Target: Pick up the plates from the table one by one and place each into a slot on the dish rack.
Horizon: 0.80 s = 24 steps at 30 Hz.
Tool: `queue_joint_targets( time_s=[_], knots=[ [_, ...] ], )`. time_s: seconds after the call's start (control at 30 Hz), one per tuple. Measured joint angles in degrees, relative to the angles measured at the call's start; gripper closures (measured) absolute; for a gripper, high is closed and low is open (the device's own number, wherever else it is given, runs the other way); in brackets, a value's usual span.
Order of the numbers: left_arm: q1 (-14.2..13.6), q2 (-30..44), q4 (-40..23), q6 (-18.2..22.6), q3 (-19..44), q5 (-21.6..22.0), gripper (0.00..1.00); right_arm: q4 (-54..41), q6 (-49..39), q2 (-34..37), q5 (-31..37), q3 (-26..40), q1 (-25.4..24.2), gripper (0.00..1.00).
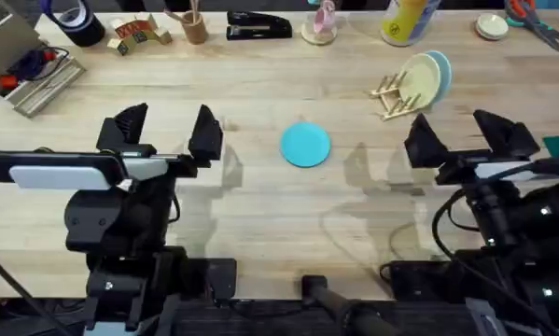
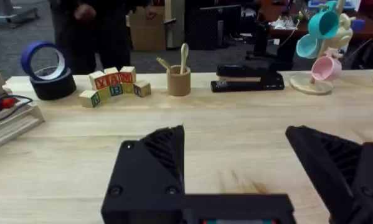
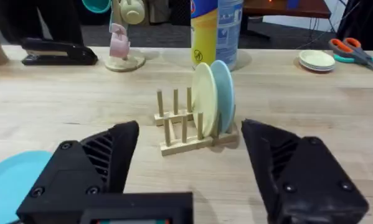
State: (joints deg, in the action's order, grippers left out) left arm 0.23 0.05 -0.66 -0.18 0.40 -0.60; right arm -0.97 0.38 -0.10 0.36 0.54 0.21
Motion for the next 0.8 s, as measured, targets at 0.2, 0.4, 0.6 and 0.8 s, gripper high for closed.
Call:
queue_joint_targets(
  time_s=[0.2, 0.4, 0.6, 0.8],
  knots=[
    [0.00, 0.00, -0.61, 1.13, 0.40, 0.00, 0.008, -0.02, 0.00, 0.00, 0.00, 0.11, 0.00, 0.009],
    [0.02, 0.00, -9.77, 1.53, 8.37, 0.00, 0.009, -4.72, -0.27, 0.11, 0.00, 4.85, 0.00, 0.009],
    [0.00, 0.50, -20.86, 1.72, 23.27, 0.10, 0.008, -15.13, -1.08, 0.31, 0.00, 18.63, 0.00, 0.009],
    [0.02, 9.11, -33.69, 1.84, 40.56, 0.44, 0.008, -26.63, -1.51, 6.79, 0.00, 34.50, 0.00, 0.009]
  ],
)
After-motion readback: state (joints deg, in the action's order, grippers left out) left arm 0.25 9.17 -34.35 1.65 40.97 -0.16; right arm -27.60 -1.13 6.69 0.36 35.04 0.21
